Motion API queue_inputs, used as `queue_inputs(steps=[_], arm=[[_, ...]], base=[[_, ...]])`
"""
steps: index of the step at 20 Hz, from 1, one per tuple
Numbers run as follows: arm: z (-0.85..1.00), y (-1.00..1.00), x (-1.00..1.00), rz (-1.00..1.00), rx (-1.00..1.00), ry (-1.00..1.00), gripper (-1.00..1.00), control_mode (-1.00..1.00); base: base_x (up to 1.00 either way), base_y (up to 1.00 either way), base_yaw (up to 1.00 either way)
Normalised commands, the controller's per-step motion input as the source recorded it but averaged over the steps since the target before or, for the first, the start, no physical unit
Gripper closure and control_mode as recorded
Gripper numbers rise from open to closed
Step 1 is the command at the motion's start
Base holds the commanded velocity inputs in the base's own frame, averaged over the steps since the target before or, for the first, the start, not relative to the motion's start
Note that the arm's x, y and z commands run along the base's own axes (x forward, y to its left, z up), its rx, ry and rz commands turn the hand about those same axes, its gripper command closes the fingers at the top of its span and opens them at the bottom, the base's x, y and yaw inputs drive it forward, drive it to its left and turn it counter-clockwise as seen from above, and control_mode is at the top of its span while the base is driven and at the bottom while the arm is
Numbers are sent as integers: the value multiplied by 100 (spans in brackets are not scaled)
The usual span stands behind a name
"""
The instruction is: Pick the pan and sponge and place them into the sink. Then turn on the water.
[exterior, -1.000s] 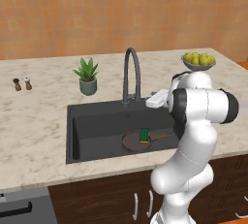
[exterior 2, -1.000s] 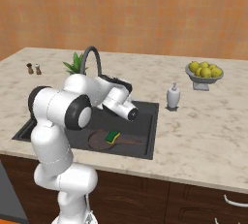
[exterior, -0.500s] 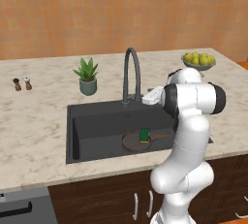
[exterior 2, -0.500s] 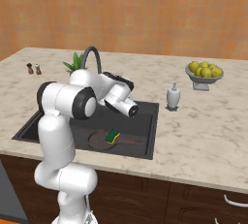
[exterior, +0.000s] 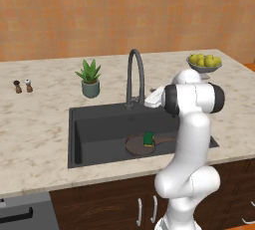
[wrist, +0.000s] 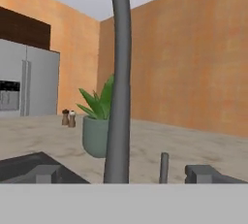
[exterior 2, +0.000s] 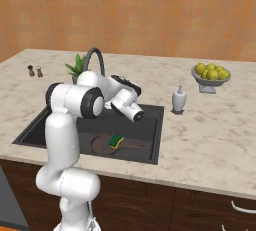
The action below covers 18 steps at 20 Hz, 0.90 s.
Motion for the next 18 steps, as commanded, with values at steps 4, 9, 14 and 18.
queue_inputs(steps=[4, 9, 14, 18], arm=[[-4, 5, 45, 0, 0, -2, -100, -100], [-5, 4, 35, 0, 0, -3, -100, -100], [-14, 2, 26, 0, 0, -4, -100, -100], [-21, 9, 28, 0, 0, -1, -100, -100]], base=[[0, 0, 0], [0, 0, 0], [0, 0, 0], [0, 0, 0]])
